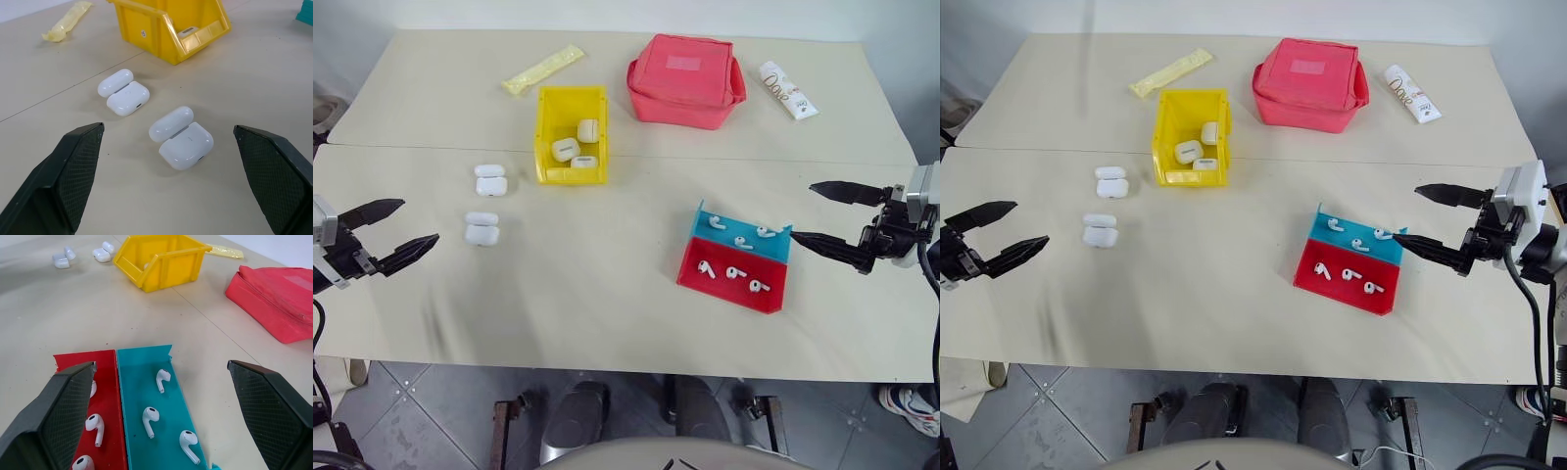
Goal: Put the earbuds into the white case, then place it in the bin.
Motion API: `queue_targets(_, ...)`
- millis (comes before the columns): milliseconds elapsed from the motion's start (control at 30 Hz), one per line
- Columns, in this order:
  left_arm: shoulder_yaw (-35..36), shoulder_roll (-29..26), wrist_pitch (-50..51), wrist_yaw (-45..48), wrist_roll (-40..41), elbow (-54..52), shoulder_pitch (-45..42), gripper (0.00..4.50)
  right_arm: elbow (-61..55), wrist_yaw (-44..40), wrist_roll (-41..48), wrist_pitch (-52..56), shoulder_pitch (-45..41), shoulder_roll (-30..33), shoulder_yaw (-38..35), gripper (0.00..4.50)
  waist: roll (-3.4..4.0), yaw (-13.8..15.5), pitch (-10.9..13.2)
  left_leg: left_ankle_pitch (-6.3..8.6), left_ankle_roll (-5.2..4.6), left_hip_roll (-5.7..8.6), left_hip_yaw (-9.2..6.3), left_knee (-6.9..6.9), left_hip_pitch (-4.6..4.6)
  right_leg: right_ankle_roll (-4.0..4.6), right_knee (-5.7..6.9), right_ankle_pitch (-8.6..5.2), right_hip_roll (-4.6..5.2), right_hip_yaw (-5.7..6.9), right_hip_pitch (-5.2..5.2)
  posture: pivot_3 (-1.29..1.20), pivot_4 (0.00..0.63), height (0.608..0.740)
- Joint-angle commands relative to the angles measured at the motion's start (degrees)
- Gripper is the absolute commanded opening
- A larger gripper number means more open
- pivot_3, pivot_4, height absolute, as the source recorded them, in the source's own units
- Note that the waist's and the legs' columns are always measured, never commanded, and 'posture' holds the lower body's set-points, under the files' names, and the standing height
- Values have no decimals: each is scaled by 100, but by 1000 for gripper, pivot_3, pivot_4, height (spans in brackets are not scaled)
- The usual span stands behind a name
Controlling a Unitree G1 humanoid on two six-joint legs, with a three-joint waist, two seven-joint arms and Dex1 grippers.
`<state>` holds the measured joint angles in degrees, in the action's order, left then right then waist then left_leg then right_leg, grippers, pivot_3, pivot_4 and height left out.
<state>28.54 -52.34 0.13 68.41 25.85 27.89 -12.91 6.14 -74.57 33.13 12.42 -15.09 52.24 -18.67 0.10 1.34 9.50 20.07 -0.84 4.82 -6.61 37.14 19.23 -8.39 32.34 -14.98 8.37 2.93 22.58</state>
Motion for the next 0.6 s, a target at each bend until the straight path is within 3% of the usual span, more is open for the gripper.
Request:
queue_targets(33,146,-5,-60,-25,151,-10,-86,4500,-30,-6,71,-116,-42,22,-231,4482,0,1,0,0,0,0,0,0,0,0,0,0,0,0,0,0,150,740)
queue_targets(167,152,56,-48,-385,92,-58,-112,4500,-17,-5,65,-109,-57,21,-210,4482,0,1,0,0,0,0,0,0,0,0,1,0,0,-1,0,0,150,740)
queue_targets(600,367,-132,369,-286,259,-362,430,4500,163,-133,-36,-154,-357,-29,52,4482,0,-22,0,0,0,-2,6,-2,-2,0,3,0,-1,-5,3,0,150,740)
